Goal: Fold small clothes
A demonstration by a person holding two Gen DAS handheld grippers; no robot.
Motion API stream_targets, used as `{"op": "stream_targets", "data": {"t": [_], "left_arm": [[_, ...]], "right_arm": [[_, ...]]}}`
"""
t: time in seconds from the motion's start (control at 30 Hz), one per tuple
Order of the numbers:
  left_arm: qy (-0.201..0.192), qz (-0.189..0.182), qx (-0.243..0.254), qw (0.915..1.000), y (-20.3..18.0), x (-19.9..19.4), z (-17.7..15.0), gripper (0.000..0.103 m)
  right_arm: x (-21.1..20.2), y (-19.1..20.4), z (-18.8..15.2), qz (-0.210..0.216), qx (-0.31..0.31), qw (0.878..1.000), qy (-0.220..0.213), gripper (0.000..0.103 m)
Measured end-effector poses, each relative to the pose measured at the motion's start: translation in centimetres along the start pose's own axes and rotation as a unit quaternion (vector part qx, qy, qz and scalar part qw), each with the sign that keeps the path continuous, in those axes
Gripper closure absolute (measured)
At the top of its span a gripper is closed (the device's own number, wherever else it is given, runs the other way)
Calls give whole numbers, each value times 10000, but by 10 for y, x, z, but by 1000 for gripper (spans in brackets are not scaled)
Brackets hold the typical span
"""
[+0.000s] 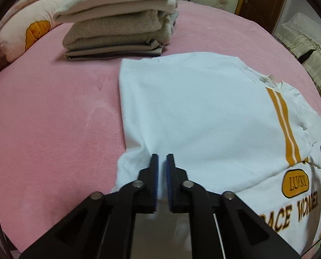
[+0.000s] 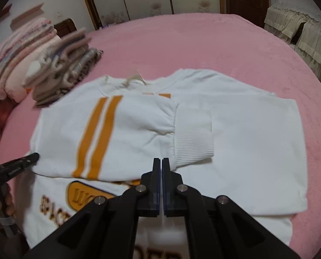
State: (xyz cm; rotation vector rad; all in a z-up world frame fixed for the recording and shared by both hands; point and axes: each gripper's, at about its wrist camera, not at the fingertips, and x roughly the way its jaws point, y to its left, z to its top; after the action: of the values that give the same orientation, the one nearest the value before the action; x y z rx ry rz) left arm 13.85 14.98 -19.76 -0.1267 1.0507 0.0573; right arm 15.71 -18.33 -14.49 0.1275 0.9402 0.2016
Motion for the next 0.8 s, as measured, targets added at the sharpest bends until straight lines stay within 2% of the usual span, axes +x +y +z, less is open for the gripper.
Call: {"op": "stream_targets", "data": {"t": [0.13, 0.17, 0.27, 0.47, 0.6, 0.67, 0.73, 0.8], "left_arm": [[-382, 48, 101, 9992, -13, -35, -10, 49], [-513, 62, 92, 9986, -15, -47, -13, 41], [-779, 8, 51, 9969, -18, -76, -18, 28], [-1023, -57, -19, 9947, -21, -123, -29, 16], [-1166, -105, -24, 9931, -23, -148, -39, 14], [-1219, -112, -23, 9925, -23, -159, -45, 8], [-1275, -152, -37, 9917, -22, -169, -52, 7], [-1333, -223, -43, 9908, -18, -176, -60, 7]], "right_arm": [[-47, 3, -7, 69, -16, 9995, -312, 100], [-57, 3, -10, 65, -12, 9993, -358, 100], [-82, -3, -21, 3, 94, 9993, -359, 98], [-130, -22, -44, 58, 552, 9964, -641, 96], [-163, -28, -55, 25, 690, 9930, -954, 94], [-177, -27, -60, -43, 667, 9916, -1109, 84], [-192, -25, -66, -182, 637, 9892, -1304, 61], [-204, -23, -73, -281, 573, 9870, -1476, 53]]}}
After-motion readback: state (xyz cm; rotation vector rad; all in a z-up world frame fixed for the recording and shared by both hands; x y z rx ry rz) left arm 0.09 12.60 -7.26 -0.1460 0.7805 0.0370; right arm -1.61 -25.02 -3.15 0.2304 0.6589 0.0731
